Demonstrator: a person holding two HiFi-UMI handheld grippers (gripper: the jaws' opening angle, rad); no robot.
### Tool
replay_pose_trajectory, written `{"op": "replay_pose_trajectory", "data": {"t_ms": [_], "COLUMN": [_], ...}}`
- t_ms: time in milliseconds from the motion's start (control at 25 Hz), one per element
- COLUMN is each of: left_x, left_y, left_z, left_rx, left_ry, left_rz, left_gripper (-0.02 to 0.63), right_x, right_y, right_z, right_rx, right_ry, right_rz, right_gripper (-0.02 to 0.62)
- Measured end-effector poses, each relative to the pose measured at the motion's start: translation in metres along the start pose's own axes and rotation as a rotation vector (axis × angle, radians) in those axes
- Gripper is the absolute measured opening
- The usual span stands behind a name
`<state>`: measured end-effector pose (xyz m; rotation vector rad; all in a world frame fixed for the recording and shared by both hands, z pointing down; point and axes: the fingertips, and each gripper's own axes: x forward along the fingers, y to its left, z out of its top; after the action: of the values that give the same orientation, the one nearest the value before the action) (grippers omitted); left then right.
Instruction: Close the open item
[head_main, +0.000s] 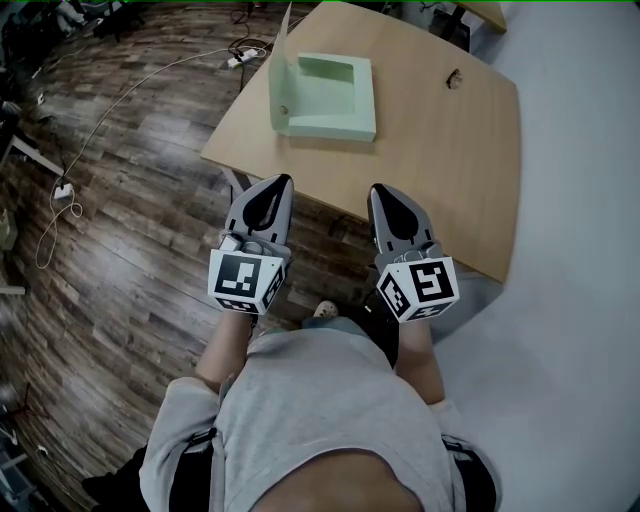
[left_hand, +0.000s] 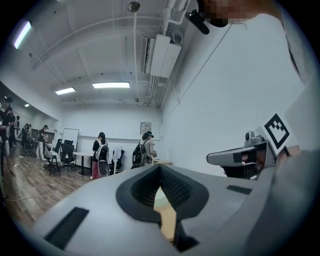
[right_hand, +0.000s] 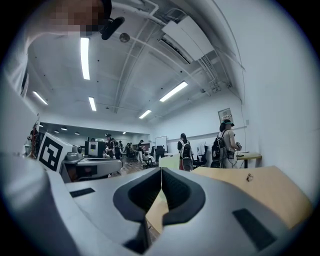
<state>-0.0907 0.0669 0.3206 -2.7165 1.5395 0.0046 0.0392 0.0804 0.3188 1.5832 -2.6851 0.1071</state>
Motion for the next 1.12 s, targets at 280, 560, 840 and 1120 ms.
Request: {"op": "replay_pose_trajectory", "data": {"t_ms": [280,560,840,1120], "left_x": [0.026,0.038,0.052,0.073], "left_y": [-0.015,-0.026,-0.018,0.007], "left_z": [0.000,-0.006,-0.012,-0.014], "left_rx": [0.002,0.008,0.013,0.014], "left_ry": [-0.005,0.021,0.032,0.046], "left_rz": [0.052,0.068,0.080,0.071], "left_gripper": [0.015,0.015,0.015,0.015], "right_x": [0.004,0.008,0.025,0.061], "right_y": [-0.033,-0.052,-0.062,-0.068], "right_z": [-0.002,-0.011,-0.018,-0.015], "right_rx": [-0.003,0.027,0.036,0.043], "right_ry": [0.008,0.012,0.020,0.027], "right_rz": [0.050,0.072,0.082,0.076], "right_gripper": [0.011,0.011,0.011,0.011]}}
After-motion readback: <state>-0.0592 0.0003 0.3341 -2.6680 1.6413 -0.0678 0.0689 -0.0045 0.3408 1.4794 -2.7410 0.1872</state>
